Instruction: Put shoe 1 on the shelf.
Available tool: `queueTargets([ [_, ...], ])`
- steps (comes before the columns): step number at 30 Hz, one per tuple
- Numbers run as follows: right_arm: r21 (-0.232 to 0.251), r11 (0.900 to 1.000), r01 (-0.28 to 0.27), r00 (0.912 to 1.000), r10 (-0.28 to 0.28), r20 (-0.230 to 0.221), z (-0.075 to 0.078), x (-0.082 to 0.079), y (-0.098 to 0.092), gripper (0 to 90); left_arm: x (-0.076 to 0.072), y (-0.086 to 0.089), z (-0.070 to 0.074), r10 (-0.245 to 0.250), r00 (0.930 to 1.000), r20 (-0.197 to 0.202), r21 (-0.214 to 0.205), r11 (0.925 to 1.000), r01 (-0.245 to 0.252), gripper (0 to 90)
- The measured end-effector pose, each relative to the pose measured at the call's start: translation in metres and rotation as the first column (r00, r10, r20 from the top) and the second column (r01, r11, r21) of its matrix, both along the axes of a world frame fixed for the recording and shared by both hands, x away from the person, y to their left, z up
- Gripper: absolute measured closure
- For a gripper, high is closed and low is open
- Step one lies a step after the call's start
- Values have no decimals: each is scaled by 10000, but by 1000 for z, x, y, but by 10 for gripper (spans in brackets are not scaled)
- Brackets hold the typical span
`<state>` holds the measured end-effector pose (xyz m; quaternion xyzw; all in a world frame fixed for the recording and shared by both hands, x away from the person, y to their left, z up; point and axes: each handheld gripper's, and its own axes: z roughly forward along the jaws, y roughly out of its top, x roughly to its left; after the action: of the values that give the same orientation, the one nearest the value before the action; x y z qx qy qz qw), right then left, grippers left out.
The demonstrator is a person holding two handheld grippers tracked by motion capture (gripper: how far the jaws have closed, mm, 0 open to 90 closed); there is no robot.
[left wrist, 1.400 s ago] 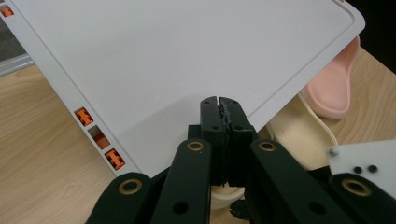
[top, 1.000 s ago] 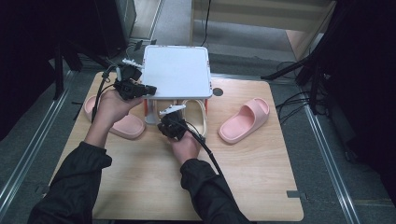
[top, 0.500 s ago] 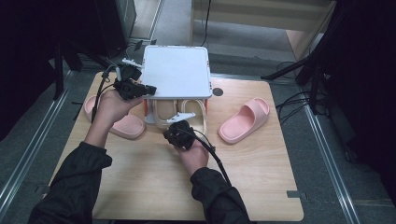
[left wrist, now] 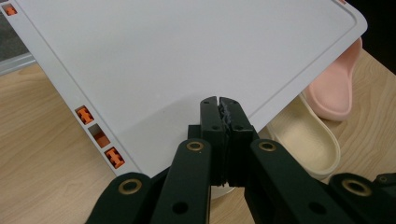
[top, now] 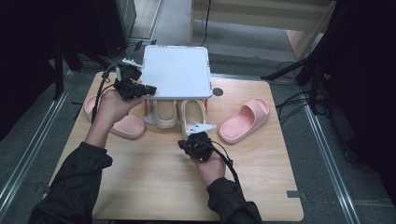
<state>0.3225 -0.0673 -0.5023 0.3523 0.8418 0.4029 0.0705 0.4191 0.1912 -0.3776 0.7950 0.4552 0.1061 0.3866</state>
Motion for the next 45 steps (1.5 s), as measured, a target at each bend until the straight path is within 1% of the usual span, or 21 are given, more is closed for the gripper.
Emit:
queueTargets([
  [3,-11,9998,180,9998,-181,-84,-2,0,-10,891,0,0,0,10,10000,3,5,10000,-10,889],
  [6,-43,9997,223,9997,-223,-114,-2,0,-15,884,0,0,0,15,10000,5,-24,10000,-15,889],
  [9,-226,9993,293,9994,-296,-150,-3,2,-18,861,0,1,-1,1,10000,19,-70,10000,-1,889],
  [11,-296,9992,279,9996,-282,-99,-3,3,-20,861,0,1,-1,-4,10000,18,-91,10000,4,889],
  [12,-302,9990,317,9993,-322,-163,-3,2,-20,858,0,1,-1,-3,10000,22,-90,10000,3,889],
  [14,-426,9989,173,9998,-176,-78,-3,0,-21,851,0,1,-1,6,10000,13,-101,9999,-5,889],
  [18,-527,9985,146,9991,-167,-396,-8,-1,-27,842,0,0,-1,12,10000,34,-70,10000,-12,889],
  [20,-466,9987,188,9990,-206,-389,-9,0,-31,844,0,0,-1,10,10000,32,-65,10000,-10,889],
  [24,-568,9978,331,9987,-353,-379,-8,1,-38,856,0,1,-1,-6,10000,-4,-125,9999,6,889],
  [26,-675,9970,382,9988,-401,-273,-8,3,-41,856,0,1,-1,-15,10000,-8,-130,9999,15,889],
  [28,-702,9965,450,9985,-471,-296,-9,6,-43,868,0,1,-1,-17,10000,-18,-129,9999,17,889],
  [29,-658,9965,517,9979,-541,-355,-10,8,-43,867,0,1,-1,-17,10000,-19,-121,9999,17,889],
  [32,-722,9960,525,9983,-540,-195,-9,13,-39,865,0,1,0,-38,10000,-51,-98,9999,38,889],
  [37,-748,9958,530,9985,-538,-79,-7,26,-26,861,0,1,0,-27,10000,-41,-94,10000,27,889],
  [42,-533,9948,868,9961,-876,-120,-7,46,-16,860,0,1,0,-43,10000,-52,-103,9999,42,889],
  [45,-382,9936,1064,9939,-1073,-240,-8,56,-11,856,0,1,-1,-9,10000,-38,-148,9999,8,889],
])
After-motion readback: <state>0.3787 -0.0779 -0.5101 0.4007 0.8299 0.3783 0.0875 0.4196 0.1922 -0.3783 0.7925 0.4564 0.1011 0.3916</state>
